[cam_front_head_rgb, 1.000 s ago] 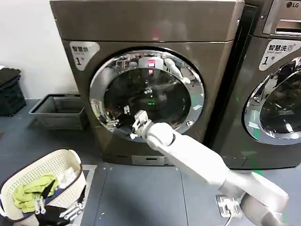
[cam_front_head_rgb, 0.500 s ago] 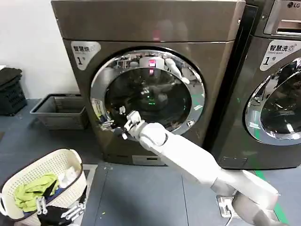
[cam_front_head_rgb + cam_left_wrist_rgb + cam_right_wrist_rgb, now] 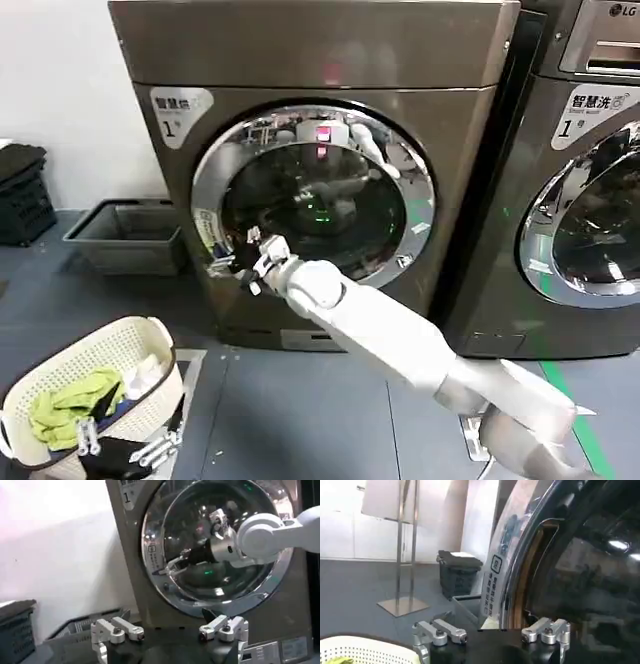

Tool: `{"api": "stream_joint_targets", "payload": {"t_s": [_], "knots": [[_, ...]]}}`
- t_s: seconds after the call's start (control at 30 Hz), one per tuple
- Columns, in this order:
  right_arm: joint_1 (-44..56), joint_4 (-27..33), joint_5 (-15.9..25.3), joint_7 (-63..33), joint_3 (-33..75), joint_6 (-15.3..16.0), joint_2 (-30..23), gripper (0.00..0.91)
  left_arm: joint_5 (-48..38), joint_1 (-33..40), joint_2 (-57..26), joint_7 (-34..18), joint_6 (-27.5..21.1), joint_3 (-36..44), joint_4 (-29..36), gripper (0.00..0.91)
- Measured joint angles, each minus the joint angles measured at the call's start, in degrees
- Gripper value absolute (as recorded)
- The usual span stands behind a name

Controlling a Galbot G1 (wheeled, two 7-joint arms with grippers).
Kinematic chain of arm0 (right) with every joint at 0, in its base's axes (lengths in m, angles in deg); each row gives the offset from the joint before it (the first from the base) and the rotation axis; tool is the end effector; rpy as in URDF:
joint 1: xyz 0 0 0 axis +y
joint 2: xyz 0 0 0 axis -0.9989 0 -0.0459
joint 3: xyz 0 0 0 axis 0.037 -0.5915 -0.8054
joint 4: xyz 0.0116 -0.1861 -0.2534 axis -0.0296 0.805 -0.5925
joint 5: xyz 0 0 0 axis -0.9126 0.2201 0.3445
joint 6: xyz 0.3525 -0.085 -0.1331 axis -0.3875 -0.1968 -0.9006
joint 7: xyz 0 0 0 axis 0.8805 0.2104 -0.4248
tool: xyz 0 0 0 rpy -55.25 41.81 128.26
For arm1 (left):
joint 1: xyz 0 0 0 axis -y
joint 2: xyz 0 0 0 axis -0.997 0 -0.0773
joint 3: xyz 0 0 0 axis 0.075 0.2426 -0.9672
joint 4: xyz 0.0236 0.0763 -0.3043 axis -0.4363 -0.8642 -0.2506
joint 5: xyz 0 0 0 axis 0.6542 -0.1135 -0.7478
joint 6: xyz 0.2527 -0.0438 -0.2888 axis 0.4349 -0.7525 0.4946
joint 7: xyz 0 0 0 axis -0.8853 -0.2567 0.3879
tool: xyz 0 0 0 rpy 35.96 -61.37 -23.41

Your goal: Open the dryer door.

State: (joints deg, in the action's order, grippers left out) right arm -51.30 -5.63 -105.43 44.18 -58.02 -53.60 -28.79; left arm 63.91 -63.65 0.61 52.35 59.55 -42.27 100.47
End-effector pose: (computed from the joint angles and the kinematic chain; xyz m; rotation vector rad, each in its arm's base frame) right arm 0.4965 0.2558 -0.1466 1.3538 -2.8001 0.3156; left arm 0.1215 0.0624 -0.1927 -0.1240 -3.0653 -0.3644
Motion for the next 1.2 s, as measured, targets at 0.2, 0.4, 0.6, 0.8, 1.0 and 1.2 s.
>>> {"api": "stream_joint_targets", "payload": {"t_s": [0.2, 0.4, 0.6, 0.8, 1.0, 1.2], "knots": [[-0.1, 0.6, 0.0, 0.1, 0.2, 0.1, -0.9, 0.907, 0.0, 0.0, -0.1, 0.0, 0.0, -0.1, 0.0, 0.907], [-0.4, 0.8, 0.0, 2.4, 0.3, 0.0, -1.1, 0.907, 0.1, 0.0, -0.1, 0.0, 0.0, 0.0, 0.0, 0.907], [-0.4, 0.3, -1.3, 6.3, -0.5, -1.3, -0.3, 0.907, 0.1, 0.0, -0.2, -0.1, 0.0, 0.0, 0.0, 0.907], [-0.8, -1.2, -3.2, 9.5, -1.6, -2.2, 0.8, 0.907, 0.0, 0.2, -0.1, -0.1, 0.1, -0.1, -0.2, 0.907], [-1.5, -2.7, -5.9, 12.5, -2.8, -2.7, 2.2, 0.907, -0.3, 0.7, -0.1, -0.1, 0.0, -0.2, -0.6, 0.907], [-1.6, -4.7, -7.1, 14.1, -3.9, -3.4, 3.7, 0.907, -0.7, 0.8, 0.2, -0.1, 0.0, -0.6, -0.6, 0.907]]}}
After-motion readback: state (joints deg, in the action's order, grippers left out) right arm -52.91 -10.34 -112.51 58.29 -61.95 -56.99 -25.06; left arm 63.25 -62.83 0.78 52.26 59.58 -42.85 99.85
